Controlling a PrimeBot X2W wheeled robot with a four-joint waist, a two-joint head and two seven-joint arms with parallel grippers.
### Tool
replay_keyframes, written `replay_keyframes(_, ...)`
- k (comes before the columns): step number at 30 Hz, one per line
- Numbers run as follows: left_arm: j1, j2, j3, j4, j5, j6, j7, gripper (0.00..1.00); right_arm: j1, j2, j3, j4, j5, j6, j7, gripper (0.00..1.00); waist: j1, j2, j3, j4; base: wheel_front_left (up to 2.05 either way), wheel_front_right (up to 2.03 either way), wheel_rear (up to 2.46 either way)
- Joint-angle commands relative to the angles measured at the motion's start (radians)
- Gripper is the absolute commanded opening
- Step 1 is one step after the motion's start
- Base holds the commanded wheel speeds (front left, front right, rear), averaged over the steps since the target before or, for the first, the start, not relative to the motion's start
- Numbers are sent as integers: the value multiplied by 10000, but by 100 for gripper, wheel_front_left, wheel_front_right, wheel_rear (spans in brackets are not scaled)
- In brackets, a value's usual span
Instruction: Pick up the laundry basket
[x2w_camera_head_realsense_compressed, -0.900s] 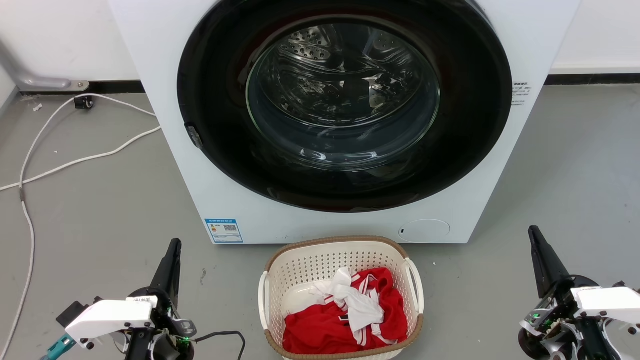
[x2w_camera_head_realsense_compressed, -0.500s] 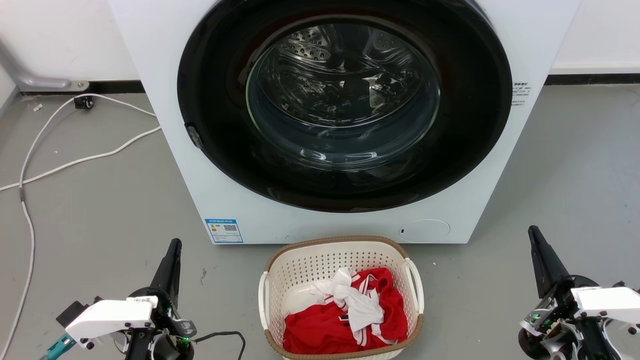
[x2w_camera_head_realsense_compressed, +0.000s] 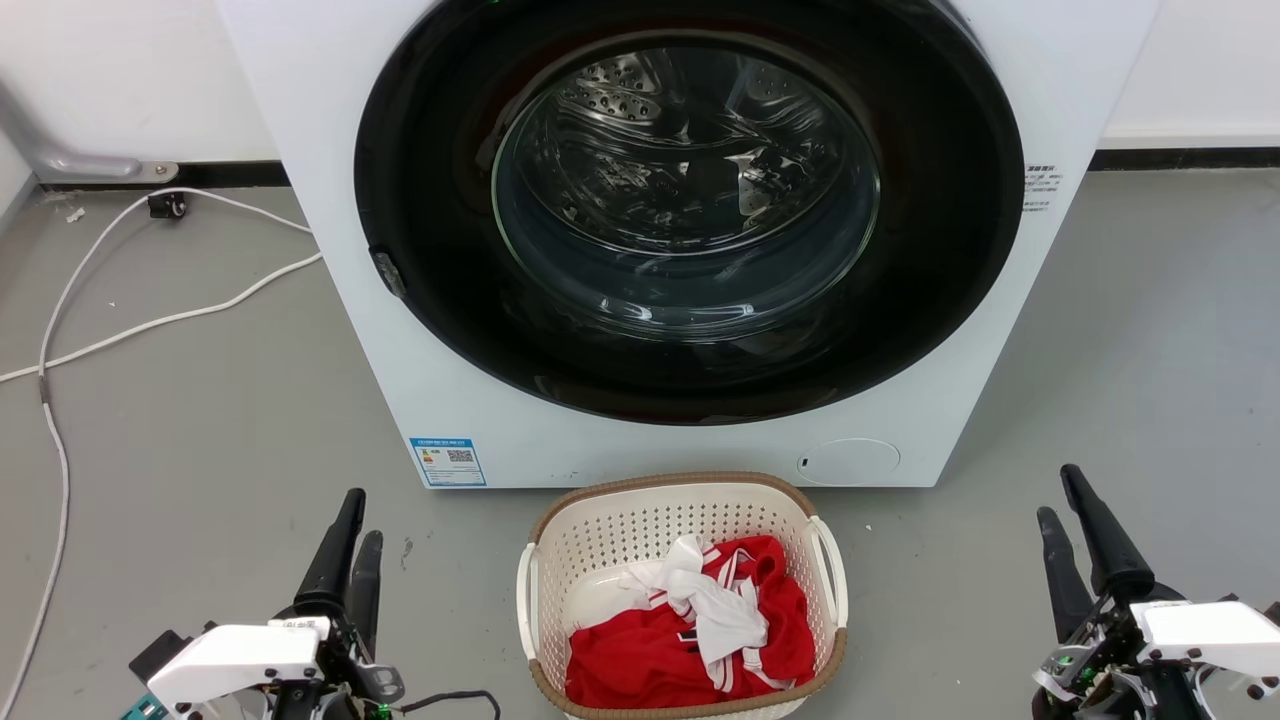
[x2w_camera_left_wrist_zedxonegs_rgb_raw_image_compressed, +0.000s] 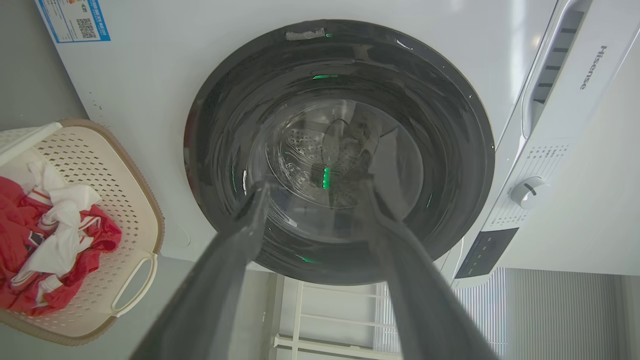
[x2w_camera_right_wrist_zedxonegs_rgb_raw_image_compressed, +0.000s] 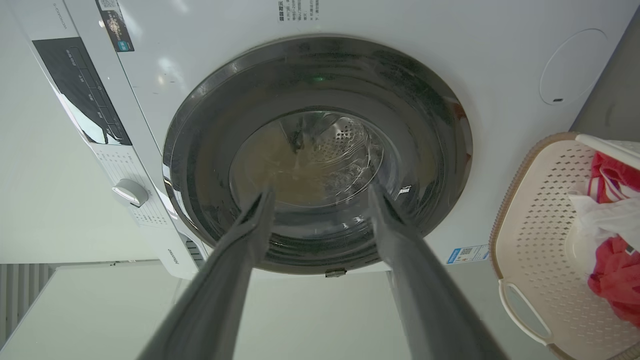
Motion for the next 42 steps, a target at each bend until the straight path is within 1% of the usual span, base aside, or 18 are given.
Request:
replay_keyframes(1, -258, 42, -122, -241, 26, -19, -136, 100, -202, -27, 90, -289, -54, 2, -128, 100, 0, -1, 3, 1, 0, 0, 0)
replay_keyframes(7, -356, 44, -410, -390, 375, -22, -449, 100, -99, -34, 318, -600, -482, 2, -440, 100, -1, -1, 6, 9, 0, 0, 0)
replay_keyframes(11, -405, 41, -460, -508, 903, -25, -636, 100, -18, -64, 418, -804, -1175, 3, -631, 100, -1, -1, 7, 14, 0, 0, 0)
replay_keyframes(14, -445, 40, -527, -622, 1609, -26, -767, 100, 38, -48, 399, -953, -1860, 3, -766, 100, -1, -1, 10, 18, 0, 0, 0)
replay_keyframes(22, -502, 38, -668, -943, 3542, -29, -1102, 100, 83, -23, 401, -1220, -4276, 3, -1059, 100, -1, -1, 19, 32, 0, 0, 0)
replay_keyframes(36, -588, 35, -1298, -1060, 6560, 199, -1623, 100, 26, -16, 557, -1405, -7175, 3, -1468, 100, -1, -1, 20, 79, 0, 0, 0)
replay_keyframes(38, -599, 35, -1338, -1054, 6754, 209, -1657, 100, 21, -15, 568, -1405, -7383, 3, -1499, 100, -1, -1, 19, 81, 0, 0, 0)
replay_keyframes(42, -635, 34, -1477, -999, 7515, 268, -1793, 100, 2, -14, 611, -1395, -8181, 3, -1597, 100, -1, -1, 15, 88, 0, 0, 0)
